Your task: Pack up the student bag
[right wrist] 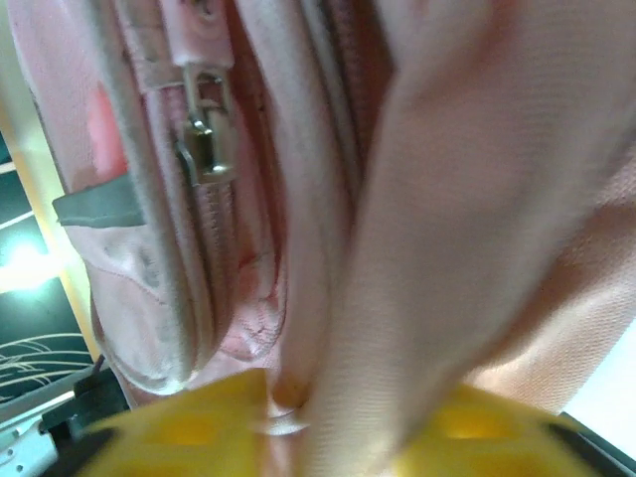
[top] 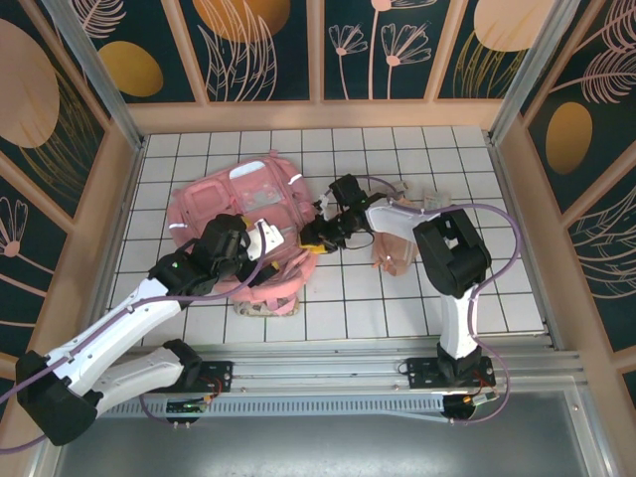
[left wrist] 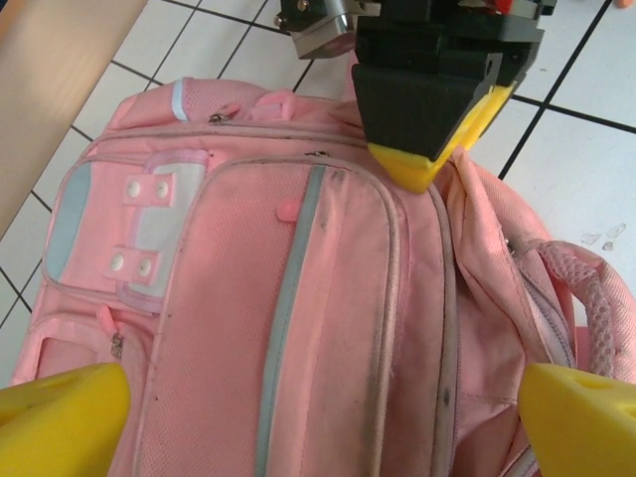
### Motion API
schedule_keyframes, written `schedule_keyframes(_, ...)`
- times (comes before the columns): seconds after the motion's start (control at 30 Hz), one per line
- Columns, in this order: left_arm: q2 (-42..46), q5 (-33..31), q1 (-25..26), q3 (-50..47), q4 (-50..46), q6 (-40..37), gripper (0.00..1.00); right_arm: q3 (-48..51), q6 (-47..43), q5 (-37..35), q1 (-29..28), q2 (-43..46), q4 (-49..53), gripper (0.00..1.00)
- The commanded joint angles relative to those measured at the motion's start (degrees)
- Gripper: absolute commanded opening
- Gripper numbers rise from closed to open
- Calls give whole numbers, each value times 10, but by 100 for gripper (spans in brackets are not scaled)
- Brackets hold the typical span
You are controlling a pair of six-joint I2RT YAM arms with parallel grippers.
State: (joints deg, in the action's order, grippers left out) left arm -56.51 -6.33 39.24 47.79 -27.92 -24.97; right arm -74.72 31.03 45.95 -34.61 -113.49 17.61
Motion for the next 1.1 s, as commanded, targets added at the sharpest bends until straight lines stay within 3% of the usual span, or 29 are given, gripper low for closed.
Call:
schedule_keyframes(0.0,9,28,-5,-14,16,16,99,-30,21,-12,0,1,1,0)
schedule_keyframes(0.27,-14,87,-2,-2,27,26,99,-118,96,2,-4,37,30,0)
schedule_keyframes(0.87,-43,29,11,-86,93,24,99,-191,258,45,-20,87,-57,0)
schedule_keyframes(0.97,-48,-10,11,-121,129,20,84,-212,260,48,-25,88,-40,0)
schedule_keyframes(1.07,-62,-27,9,-133,150,19,36,-232,257,47,-30,89,-18,0)
